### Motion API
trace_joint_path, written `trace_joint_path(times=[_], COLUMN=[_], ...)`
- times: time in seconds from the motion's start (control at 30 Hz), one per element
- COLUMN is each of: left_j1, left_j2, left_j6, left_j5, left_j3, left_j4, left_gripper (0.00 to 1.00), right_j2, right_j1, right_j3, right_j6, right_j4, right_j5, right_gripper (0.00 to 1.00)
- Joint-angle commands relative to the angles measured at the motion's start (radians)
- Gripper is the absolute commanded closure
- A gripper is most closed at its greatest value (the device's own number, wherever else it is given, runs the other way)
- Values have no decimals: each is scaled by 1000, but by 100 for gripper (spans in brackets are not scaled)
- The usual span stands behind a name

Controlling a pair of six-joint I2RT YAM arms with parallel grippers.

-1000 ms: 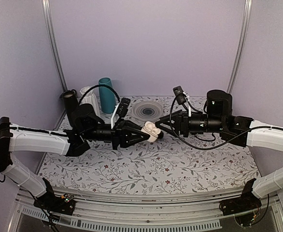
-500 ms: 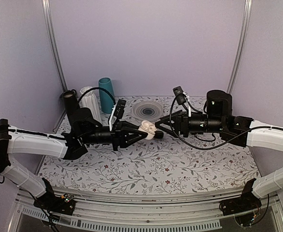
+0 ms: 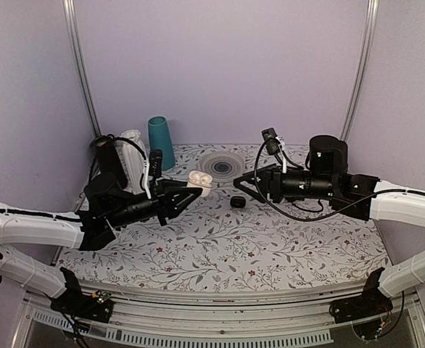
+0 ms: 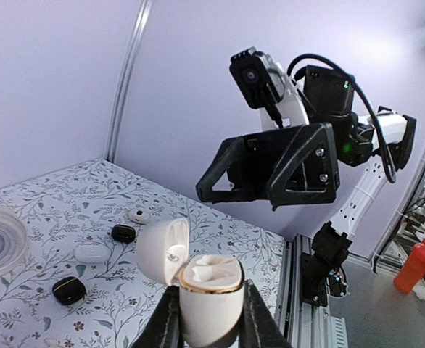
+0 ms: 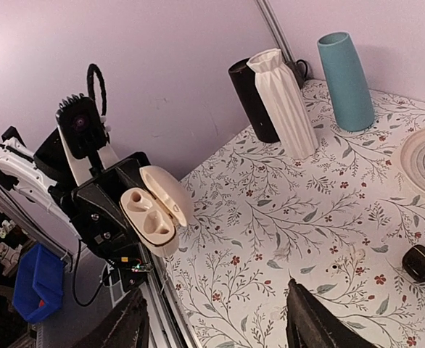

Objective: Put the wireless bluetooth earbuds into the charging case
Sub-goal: Pick up the right earbud from the center of the board.

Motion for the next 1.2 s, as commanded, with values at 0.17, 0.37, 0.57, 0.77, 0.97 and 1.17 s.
trace_joint_path(times=[0.17, 0.37, 0.57, 0.77, 0.97, 1.17], left_j1=[20, 40, 70, 99, 116, 125], left_j2=[-167, -257, -333, -386, -413, -447], left_j6=[84, 65, 49, 34, 20, 10], left_j5=[-271, -352, -365, -346, -316, -290], left_j3=[-128, -181, -221, -258, -277, -294], left_j4=[45, 14, -28, -40, -51, -60], left_gripper=[100, 100, 100, 100, 100, 100], right_j2=[129, 282, 447, 573, 689, 786], right_j1=[10, 48, 69, 107, 110, 95], right_j3=[12, 108, 203, 269, 346, 449], right_j6=[65, 82, 160, 208, 228, 289], right_j4=[-13, -120, -177, -188, -202, -269], right_j5=[102, 208, 262, 339, 384, 474], right_gripper=[35, 41, 51, 54, 55, 59])
